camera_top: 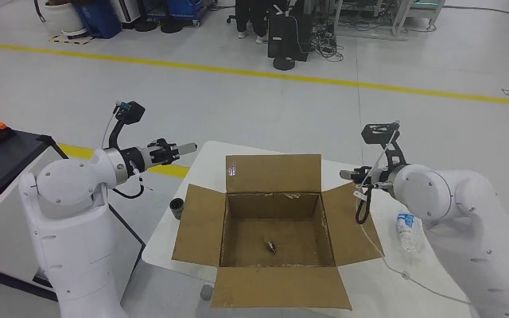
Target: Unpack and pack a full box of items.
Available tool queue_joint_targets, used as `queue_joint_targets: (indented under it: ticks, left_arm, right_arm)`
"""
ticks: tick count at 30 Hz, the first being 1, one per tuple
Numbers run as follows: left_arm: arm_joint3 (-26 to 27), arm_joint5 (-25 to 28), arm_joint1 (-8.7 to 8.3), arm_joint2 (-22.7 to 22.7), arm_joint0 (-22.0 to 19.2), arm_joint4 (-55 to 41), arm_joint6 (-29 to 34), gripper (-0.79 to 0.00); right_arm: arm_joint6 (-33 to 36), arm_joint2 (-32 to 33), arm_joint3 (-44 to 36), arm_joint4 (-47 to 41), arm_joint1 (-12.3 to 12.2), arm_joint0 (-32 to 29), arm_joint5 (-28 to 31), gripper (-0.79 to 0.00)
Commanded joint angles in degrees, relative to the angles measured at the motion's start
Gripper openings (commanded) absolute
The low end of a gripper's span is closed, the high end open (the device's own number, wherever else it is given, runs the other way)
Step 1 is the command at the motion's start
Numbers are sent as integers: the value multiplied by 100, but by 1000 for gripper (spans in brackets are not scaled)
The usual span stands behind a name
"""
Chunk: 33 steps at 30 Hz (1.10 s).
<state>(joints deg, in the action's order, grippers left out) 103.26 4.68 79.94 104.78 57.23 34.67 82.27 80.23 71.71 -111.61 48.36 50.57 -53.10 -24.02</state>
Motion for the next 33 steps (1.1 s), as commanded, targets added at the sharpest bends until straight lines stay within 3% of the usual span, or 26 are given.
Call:
queue_joint_targets:
  ticks: [1, 8, 27, 33]
  left_arm:
    - [0, 0, 0, 0, 0, 0, 0, 0]
    - [0, 0, 0, 0, 0, 0, 0, 0]
    - [0, 0, 0, 0, 0, 0, 0, 0]
    - [0, 0, 0, 0, 0, 0, 0, 0]
  right_arm:
    - [116, 206, 7, 14, -35, -100, 114, 0]
    - [288, 953, 193, -365, -122, -506, 289, 0]
    - [296, 978, 191, -353, -127, -524, 303, 0]
    - [132, 1290, 616, -356, -152, -543, 226, 0]
